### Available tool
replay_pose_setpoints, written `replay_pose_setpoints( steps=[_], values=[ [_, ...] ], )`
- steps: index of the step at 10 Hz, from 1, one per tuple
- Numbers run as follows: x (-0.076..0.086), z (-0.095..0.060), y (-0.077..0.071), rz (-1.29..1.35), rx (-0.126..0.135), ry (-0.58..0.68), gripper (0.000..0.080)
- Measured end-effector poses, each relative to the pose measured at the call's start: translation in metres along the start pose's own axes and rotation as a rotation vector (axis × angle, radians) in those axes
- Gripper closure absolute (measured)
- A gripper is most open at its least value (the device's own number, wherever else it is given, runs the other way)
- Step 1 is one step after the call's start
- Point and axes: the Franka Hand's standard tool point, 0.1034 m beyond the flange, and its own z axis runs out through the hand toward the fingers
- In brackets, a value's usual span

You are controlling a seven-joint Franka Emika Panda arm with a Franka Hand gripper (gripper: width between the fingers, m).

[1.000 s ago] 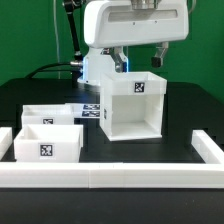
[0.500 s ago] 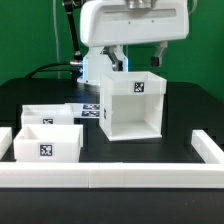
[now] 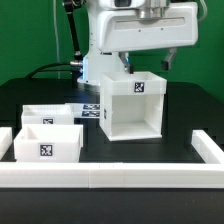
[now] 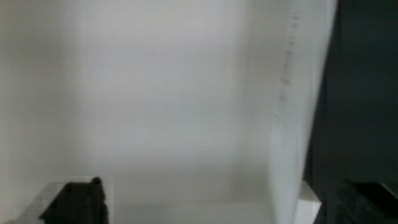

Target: Assemble drawer

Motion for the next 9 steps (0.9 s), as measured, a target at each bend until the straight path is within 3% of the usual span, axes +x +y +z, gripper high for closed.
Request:
replay_pose_setpoints(
  steps=[2, 6, 8, 9],
  values=[
    [0.0, 0.004, -0.009, 0.01, -0.002, 0.005, 0.015],
    [-0.009, 0.024, -0.007, 0.021, -0.005, 0.02, 0.015],
    [-0.01, 0.025, -0.008, 0.034, -0.004, 0.017, 0.015],
    [-0.01, 0.024, -0.006, 0.028, -0.003, 0.012, 0.0272]
  ],
)
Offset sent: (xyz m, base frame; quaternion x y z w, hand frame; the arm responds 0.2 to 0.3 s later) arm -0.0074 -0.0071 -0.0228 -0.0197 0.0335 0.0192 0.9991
